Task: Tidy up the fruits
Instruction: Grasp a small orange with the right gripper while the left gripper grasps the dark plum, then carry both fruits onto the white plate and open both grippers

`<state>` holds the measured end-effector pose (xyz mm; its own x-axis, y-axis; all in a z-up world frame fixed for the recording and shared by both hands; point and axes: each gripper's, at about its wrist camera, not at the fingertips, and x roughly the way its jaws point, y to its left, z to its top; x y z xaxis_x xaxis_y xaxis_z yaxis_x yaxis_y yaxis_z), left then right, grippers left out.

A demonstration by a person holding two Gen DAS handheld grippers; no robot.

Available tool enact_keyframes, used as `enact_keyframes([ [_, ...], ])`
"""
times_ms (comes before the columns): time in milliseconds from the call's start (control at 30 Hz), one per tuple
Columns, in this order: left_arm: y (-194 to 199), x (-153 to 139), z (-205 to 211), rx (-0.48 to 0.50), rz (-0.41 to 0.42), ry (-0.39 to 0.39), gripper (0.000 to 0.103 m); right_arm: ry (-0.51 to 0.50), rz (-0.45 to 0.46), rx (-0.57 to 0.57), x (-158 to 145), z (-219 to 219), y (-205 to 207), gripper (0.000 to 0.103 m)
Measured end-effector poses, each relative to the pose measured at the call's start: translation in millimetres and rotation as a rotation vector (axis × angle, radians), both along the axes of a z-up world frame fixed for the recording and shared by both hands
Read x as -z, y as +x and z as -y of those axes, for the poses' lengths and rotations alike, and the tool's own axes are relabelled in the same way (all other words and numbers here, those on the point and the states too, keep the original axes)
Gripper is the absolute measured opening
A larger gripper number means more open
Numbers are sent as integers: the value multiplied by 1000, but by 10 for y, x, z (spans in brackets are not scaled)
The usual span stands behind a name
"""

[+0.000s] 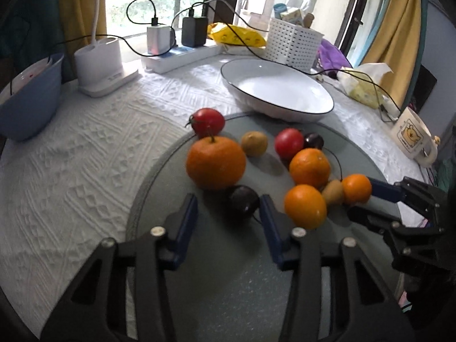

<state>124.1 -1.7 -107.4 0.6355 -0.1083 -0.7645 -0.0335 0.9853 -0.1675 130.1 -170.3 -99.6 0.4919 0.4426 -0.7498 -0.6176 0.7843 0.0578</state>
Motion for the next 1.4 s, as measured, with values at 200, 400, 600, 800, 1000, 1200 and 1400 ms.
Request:
enact_keyframes([
  [200, 37, -14, 121, 20, -14, 23, 27, 6, -11, 1, 25, 11, 63, 39],
  [400, -21, -38, 126, 51, -17, -10, 27, 9, 16, 16, -40, 38, -20, 39],
  [600, -179, -203, 180, 93, 51, -19, 27, 17, 29, 53, -113, 148, -78, 39],
  [800, -278, -374, 231, 121, 103, -10, 27, 16, 63, 61, -237, 175, -122, 39],
  [1000, -245, -557, 319, 174, 163, 17, 27, 31, 77, 72, -311, 214, -96, 39],
  [1200, -27, -670, 284, 171, 194, 3, 27, 46, 109, 92, -466, 228, 59, 39],
  [1400, 459, -668, 199, 164, 152, -43, 27, 27, 162, 82, -574, 157, 322, 39],
])
